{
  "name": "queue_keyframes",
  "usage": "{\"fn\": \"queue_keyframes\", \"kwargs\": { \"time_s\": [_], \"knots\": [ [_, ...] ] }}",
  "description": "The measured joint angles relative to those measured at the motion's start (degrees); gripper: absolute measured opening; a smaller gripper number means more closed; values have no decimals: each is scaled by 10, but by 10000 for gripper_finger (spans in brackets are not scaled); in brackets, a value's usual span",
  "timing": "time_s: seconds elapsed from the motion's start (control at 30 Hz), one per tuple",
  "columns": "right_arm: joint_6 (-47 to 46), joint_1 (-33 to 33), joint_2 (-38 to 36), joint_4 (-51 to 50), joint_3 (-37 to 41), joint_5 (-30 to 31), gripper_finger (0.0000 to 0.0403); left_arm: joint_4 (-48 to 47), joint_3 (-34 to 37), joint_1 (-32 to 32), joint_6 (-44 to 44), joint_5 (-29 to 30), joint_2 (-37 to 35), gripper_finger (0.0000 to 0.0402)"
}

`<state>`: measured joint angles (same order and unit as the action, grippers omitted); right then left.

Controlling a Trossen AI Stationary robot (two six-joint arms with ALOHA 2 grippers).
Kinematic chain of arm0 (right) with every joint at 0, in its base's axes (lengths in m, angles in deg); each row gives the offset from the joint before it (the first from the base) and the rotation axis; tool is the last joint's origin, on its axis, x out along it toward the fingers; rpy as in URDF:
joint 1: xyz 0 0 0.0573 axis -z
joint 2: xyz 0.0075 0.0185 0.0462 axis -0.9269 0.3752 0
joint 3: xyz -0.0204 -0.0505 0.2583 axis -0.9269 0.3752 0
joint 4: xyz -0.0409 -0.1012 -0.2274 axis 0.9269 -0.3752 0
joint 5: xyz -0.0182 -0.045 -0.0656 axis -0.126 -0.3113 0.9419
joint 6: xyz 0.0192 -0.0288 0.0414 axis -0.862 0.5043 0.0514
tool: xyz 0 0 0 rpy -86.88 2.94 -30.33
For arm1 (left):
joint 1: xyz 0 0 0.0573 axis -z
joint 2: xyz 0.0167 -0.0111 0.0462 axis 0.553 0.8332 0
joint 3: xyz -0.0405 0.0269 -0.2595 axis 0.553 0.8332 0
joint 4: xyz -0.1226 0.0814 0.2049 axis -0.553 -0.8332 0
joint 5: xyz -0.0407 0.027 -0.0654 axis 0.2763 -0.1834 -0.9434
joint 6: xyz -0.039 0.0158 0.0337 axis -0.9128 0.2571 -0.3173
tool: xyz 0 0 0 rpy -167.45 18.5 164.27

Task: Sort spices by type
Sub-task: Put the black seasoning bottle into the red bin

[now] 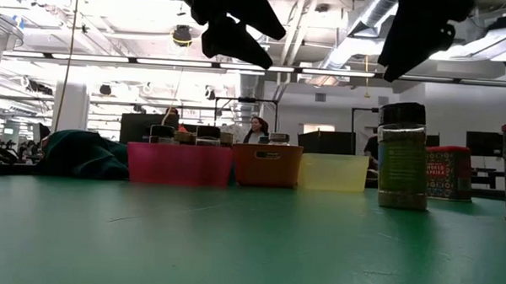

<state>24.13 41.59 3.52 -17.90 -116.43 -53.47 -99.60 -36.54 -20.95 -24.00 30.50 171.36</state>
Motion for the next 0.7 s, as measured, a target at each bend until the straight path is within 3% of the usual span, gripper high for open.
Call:
{"fn": "queue_keyframes", "kwargs": {
  "time_s": [0.23, 0.7],
  "knots": [
    [25, 7, 37, 40, 0, -27, 266, -5, 0, -5, -4, -13, 0, 283],
    [31, 13, 59, 10, 0, -40, 266, -9, 0, -12, -3, -22, 0, 283]
  ]
}}
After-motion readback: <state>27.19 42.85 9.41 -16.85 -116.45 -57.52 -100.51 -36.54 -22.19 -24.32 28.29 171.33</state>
